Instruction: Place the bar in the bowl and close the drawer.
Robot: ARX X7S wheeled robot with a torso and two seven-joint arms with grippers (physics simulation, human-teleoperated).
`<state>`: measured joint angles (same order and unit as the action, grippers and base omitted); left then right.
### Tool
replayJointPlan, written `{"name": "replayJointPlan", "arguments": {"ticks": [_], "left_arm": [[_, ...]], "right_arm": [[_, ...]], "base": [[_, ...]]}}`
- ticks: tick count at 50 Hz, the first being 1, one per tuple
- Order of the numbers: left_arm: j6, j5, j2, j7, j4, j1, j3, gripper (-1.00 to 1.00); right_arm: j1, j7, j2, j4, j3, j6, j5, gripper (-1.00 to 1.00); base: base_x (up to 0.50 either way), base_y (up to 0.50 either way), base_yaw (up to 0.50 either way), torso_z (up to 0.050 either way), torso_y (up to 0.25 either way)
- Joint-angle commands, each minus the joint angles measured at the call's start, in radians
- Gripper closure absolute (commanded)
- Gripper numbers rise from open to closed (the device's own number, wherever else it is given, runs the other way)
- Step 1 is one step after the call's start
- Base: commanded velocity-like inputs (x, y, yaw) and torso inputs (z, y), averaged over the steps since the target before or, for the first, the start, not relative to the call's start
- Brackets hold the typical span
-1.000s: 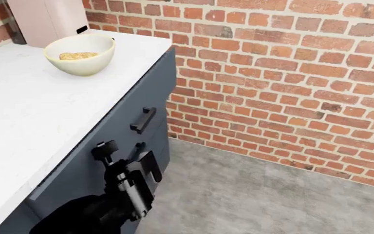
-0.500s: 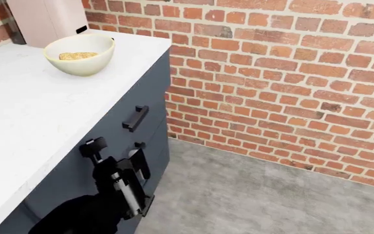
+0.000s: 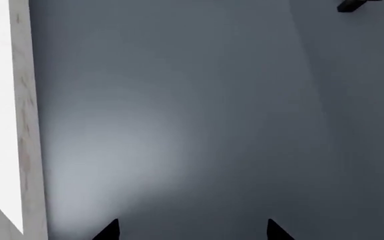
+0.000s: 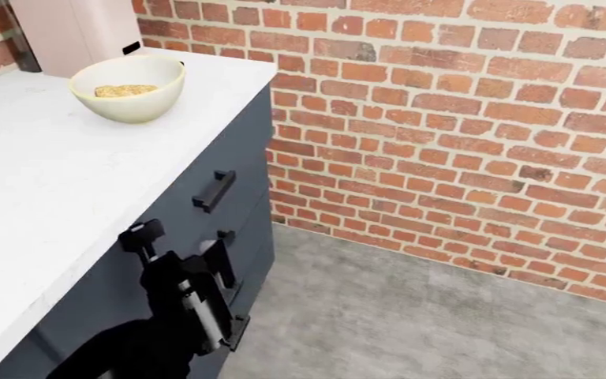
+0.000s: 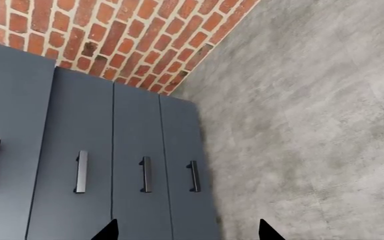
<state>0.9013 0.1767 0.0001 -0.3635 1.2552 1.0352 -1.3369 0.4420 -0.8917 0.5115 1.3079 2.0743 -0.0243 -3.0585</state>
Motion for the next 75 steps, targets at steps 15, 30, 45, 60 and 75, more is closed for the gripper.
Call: {"name": "replayJointPlan", "arguments": {"ticks": [15,30,45,60,75], "left_arm": [[0.049,-0.174,-0.023,-0.019,0.054,0.008,0.106,-1.00],[0.010,-0.181,-0.024,0.016,0.054,0.006,0.090,-1.00],[-0.323,-0.215,-0.026,0.189,0.054,0.005,-0.191,-1.00],[-0.383,-0.196,-0.047,0.346,0.054,-0.005,-0.386,-1.00],[-0.333,-0.186,-0.055,0.502,0.054,-0.005,-0.483,-1.00]], "right_arm": [[-0.013,-0.004,-0.004,0.000,-0.007,0.011,0.003,-1.00],[-0.017,-0.007,-0.003,0.000,-0.010,0.012,0.005,-1.00],[-0.023,-0.012,-0.003,0.000,-0.014,0.013,0.008,-1.00],[-0.028,-0.014,-0.006,0.000,-0.014,0.016,0.008,-1.00],[-0.030,-0.016,-0.007,0.000,-0.016,0.020,0.009,-1.00]], "base": [[0.00,0.00,0.00,0.000,0.001],[0.00,0.00,0.00,0.001,0.002],[0.00,0.00,0.00,0.000,0.000],[0.00,0.00,0.00,0.000,0.000],[0.00,0.00,0.00,0.000,0.000]]}}
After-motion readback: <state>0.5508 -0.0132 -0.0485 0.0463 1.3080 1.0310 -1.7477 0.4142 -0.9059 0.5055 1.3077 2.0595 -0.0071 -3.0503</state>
